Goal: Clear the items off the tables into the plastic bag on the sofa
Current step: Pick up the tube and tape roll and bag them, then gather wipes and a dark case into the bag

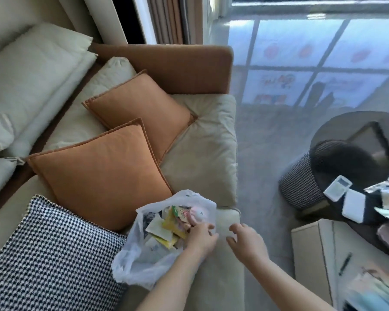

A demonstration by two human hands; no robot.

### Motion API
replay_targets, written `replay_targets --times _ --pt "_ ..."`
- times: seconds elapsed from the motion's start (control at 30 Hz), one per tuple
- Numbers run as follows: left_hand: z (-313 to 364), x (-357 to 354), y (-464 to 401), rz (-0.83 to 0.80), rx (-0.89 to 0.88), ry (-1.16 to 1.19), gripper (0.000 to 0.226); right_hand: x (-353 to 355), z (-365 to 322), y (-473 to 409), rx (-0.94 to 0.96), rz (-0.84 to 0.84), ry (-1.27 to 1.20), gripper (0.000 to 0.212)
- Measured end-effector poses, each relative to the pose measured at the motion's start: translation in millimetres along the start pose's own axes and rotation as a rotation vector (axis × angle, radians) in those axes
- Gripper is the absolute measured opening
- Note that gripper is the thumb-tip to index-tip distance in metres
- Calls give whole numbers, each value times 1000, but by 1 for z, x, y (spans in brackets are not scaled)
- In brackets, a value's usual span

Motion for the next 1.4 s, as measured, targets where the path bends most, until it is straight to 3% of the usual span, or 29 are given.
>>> replay_targets --times 0.33,0.97,1.4 --pt "90 -107 30 -124 -236 -402 39 27 135 72 -267 186 -127 32" --pt "216 -368 239 -280 -497 -660 33 21 387 363 -627 409 -459 26" --pt "268 -552 280 -530 -738 -982 29 -38 547 488 -1050 566 -729 30"
Point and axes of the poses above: each hand's wrist, its own y-axis away from the middle knuckle, its own x-axis out of the back of the hand, z = x × y, the point moved 2 cm from there along -y, towards the middle knuckle, and after that the axes turned 4 degrees about -y, right-handed, at the moved point
